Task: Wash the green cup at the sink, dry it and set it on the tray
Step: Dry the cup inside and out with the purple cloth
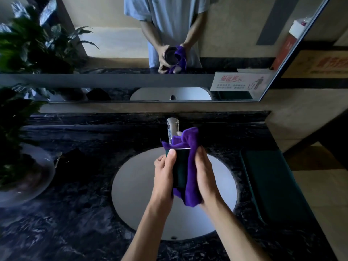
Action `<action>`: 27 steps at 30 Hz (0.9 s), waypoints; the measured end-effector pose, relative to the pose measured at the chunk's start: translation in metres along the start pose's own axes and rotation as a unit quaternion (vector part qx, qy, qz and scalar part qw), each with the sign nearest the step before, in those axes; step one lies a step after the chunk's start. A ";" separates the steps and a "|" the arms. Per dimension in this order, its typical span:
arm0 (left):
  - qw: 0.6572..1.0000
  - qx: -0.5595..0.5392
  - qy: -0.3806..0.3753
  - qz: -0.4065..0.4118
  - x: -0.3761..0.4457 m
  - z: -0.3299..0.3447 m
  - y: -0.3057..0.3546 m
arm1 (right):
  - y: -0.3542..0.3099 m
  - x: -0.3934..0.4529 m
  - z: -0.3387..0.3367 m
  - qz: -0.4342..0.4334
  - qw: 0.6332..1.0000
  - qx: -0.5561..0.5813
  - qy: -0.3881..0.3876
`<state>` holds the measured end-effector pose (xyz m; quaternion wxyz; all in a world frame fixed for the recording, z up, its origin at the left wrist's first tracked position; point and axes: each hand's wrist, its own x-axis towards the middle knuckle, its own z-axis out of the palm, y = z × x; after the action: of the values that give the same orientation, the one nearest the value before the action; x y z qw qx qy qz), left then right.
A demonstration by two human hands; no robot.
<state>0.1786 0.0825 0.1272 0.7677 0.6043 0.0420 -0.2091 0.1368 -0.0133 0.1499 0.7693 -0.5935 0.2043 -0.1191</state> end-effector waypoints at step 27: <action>0.948 -0.255 -0.097 -0.162 0.002 0.013 0.011 | -0.025 0.013 -0.015 -0.058 0.996 -0.049 -0.036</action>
<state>0.1818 0.0712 0.1400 0.8522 0.3506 0.1168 -0.3703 0.1428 -0.0383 0.1683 0.7378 -0.6455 0.1473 -0.1317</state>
